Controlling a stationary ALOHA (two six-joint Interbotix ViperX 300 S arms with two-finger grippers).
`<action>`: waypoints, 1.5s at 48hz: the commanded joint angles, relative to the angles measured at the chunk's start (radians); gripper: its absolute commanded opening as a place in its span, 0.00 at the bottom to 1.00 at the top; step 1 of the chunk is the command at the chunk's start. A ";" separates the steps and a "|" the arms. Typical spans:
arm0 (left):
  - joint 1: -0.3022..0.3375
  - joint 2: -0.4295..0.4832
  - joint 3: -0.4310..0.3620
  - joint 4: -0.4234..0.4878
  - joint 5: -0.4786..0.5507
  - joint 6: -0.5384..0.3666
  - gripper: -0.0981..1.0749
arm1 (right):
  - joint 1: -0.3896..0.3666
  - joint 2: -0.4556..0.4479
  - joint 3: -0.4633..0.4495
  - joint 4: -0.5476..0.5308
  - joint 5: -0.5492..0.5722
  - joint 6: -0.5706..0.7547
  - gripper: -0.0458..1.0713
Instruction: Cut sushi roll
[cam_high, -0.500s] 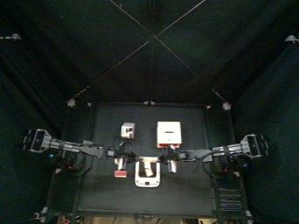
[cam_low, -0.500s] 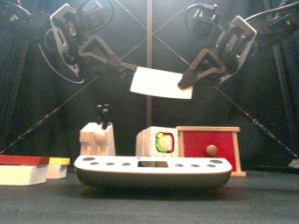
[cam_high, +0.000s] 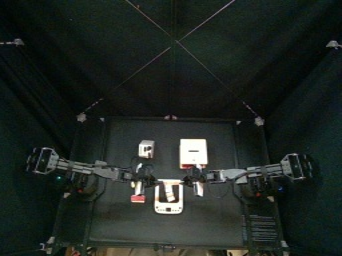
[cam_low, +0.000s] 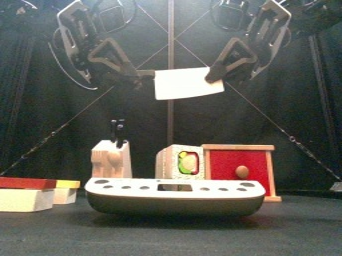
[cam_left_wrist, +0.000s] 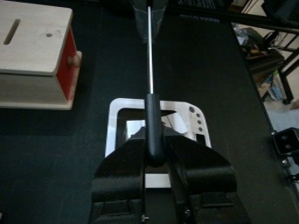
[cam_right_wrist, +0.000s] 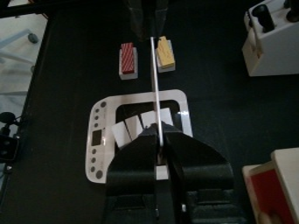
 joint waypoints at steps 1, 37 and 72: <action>-0.009 -0.006 -0.046 0.020 0.041 -0.002 0.46 | -0.003 -0.031 -0.054 -0.005 0.041 -0.002 0.17; -0.034 -0.044 -0.132 0.095 0.172 -0.009 0.45 | -0.003 0.000 -0.153 -0.037 0.153 0.000 0.20; -0.067 -0.041 -0.132 0.301 0.342 -0.236 0.44 | -0.034 0.058 -0.164 -0.209 0.225 0.172 0.21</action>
